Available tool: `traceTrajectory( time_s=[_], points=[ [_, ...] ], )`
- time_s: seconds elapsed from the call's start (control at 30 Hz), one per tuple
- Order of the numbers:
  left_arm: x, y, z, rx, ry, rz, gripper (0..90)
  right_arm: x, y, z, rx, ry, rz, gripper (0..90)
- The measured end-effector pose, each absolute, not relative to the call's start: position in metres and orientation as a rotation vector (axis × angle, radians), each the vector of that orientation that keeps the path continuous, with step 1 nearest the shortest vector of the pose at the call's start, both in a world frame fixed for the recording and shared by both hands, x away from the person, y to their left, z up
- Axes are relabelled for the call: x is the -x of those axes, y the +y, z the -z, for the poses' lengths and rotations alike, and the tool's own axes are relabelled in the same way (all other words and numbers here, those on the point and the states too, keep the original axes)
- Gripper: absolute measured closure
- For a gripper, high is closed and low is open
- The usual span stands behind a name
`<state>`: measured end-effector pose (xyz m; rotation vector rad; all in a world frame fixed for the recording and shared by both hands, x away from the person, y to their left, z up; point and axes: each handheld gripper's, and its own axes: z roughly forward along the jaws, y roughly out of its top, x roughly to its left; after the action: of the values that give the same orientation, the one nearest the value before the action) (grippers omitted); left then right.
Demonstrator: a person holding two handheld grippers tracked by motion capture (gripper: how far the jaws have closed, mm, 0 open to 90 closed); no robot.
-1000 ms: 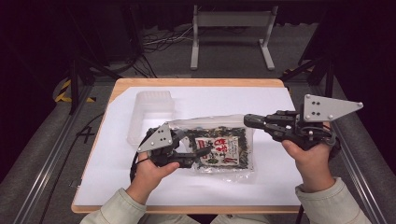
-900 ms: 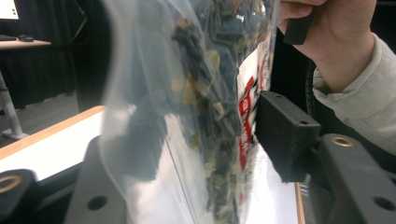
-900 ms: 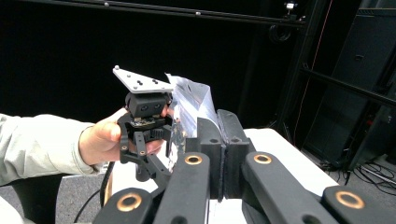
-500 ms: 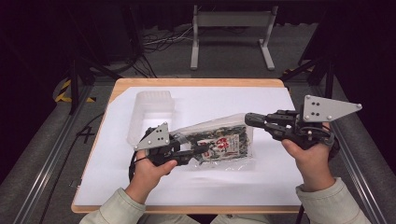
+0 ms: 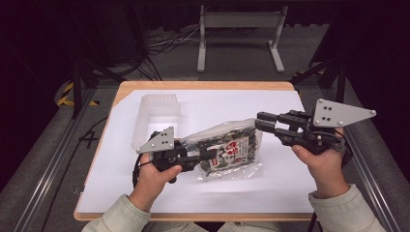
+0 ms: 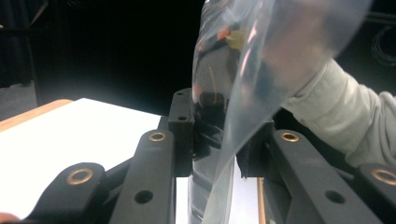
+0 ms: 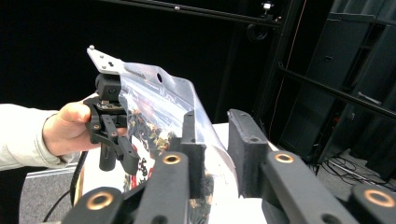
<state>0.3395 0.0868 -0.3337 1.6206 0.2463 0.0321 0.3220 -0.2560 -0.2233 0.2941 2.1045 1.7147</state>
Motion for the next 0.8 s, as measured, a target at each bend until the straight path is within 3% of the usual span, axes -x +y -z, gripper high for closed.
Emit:
traceTrajectory(
  time_s=[0.33, 0.8],
  points=[
    [-0.342, 0.091, 0.322, -1.627, 0.249, -0.08, 72.1, -0.319, -0.26, 0.222, -0.312, 2.048, -1.71, 55.7],
    [-0.352, 0.102, 0.294, -1.632, 0.264, -0.161, 72.2, -0.319, -0.278, 0.233, -0.404, 2.016, -1.704, 54.6]
  ],
)
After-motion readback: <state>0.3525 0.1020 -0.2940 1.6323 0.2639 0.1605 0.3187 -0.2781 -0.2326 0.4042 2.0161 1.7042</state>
